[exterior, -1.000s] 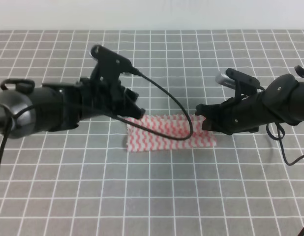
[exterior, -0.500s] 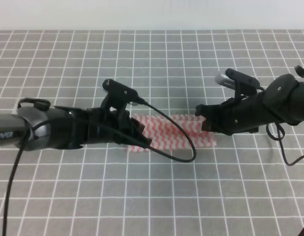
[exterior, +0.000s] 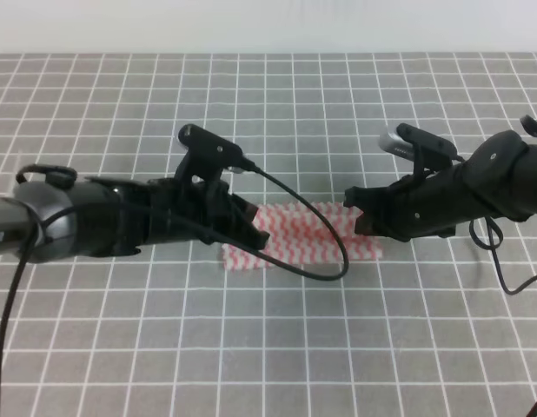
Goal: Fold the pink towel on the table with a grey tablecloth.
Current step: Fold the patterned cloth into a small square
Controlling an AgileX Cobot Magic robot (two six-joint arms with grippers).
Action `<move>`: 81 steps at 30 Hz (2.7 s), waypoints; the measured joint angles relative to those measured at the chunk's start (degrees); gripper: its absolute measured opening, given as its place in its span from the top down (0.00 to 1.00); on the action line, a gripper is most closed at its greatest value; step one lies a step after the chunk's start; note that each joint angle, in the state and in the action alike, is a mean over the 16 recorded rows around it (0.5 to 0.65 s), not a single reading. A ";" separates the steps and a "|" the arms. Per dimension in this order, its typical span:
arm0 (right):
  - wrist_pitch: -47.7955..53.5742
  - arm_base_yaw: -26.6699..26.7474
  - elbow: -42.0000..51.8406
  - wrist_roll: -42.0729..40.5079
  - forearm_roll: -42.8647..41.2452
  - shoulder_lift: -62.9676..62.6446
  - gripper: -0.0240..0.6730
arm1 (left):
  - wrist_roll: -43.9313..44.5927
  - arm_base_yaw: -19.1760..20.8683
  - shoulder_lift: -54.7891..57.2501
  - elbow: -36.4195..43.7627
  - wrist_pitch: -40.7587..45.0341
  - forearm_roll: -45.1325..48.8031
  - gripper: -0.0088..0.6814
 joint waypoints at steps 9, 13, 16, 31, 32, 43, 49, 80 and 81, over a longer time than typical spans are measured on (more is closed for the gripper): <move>0.15 -0.33 0.01 0.11 0.34 -0.11 0.98 | 0.00 -0.06 0.95 -0.01 1.48 0.10 0.93; -0.45 -0.50 0.00 0.17 0.93 -0.06 0.94 | 0.00 -0.08 2.09 -0.02 1.63 0.11 0.93; -1.37 -0.64 0.01 0.22 1.48 -0.11 0.89 | 0.00 -0.08 2.63 -0.03 1.42 0.11 0.93; -3.97 -0.88 -2.23 -0.18 3.02 -0.14 0.64 | 0.10 -0.08 2.90 -0.08 1.50 0.13 0.93; -3.37 -0.89 -2.63 -0.28 3.03 -0.15 0.65 | 0.11 -0.08 2.90 -0.08 1.50 0.14 0.93; 2.96 -0.91 -6.52 -1.43 2.90 1.41 0.87 | 0.19 -0.07 2.93 -0.10 1.40 0.27 0.93; 1.16 -0.92 -6.79 -1.86 2.77 3.37 0.97 | 0.25 -0.07 2.93 -0.10 1.41 0.30 0.93; 12.20 -0.98 -6.79 -4.24 -2.88 0.59 0.99 | -10.74 -0.09 -3.36 0.55 1.92 6.78 0.99; 12.42 -0.97 -6.80 -4.23 -2.96 0.84 0.99 | -11.46 -0.09 -3.04 0.67 1.90 7.59 0.99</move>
